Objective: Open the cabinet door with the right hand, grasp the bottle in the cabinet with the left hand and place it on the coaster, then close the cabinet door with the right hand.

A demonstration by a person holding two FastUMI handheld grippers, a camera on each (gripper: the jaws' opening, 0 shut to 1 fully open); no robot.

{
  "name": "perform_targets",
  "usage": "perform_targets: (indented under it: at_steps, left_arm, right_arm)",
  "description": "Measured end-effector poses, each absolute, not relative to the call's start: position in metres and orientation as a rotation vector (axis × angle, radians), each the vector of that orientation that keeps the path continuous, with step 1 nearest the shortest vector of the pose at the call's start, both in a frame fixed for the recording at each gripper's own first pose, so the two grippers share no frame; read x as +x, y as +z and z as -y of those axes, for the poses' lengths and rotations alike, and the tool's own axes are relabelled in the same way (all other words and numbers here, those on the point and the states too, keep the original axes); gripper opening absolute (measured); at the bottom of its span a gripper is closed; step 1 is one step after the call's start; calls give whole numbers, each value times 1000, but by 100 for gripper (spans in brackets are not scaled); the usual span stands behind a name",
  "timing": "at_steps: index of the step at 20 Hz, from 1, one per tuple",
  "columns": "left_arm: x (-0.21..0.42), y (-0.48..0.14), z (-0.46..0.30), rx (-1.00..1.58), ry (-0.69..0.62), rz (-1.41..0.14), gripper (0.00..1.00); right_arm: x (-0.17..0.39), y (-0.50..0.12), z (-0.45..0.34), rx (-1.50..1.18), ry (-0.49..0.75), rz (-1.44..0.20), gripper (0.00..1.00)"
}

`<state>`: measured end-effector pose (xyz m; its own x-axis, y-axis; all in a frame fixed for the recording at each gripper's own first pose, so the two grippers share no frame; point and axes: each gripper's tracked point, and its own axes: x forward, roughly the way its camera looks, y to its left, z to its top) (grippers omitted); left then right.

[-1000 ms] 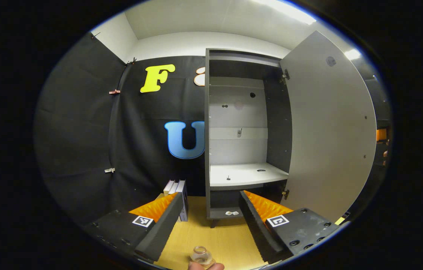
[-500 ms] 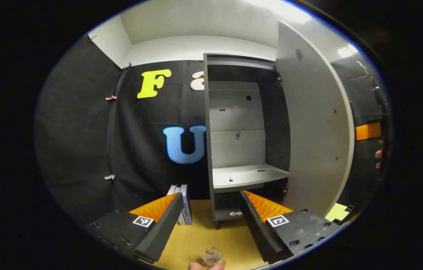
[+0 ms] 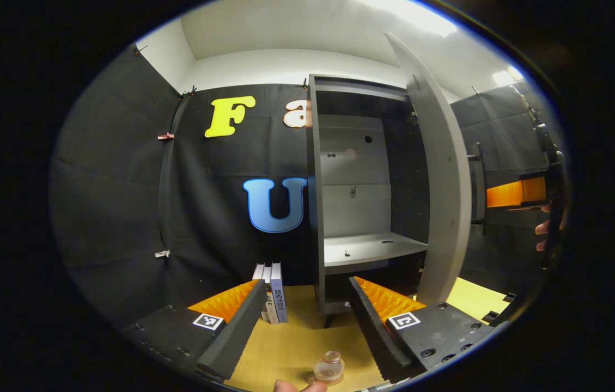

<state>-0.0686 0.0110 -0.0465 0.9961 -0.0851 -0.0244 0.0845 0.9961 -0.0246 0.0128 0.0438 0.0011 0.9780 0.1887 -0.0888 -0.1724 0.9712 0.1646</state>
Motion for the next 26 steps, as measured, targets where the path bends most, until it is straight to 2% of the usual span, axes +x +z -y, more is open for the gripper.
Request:
perform_targets:
  at_steps: [4, 14, 16, 26]
  left_arm:
    - [-64, -51, -26, -31, -81, -35, 92]
    - [-47, -41, -28, -50, -62, -42, 92]
    - [-45, -34, -21, -46, -60, -33, 94]
    - [-41, -5, 43, -41, -27, -9, 92]
  right_arm:
    - [18, -17, -68, 105, 187, -119, 99]
    - [19, -16, -61, 51, 131, -77, 98]
    - [15, -16, -52, 50, 129, -75, 98]
    - [2, -20, -1, 60, 139, -66, 98]
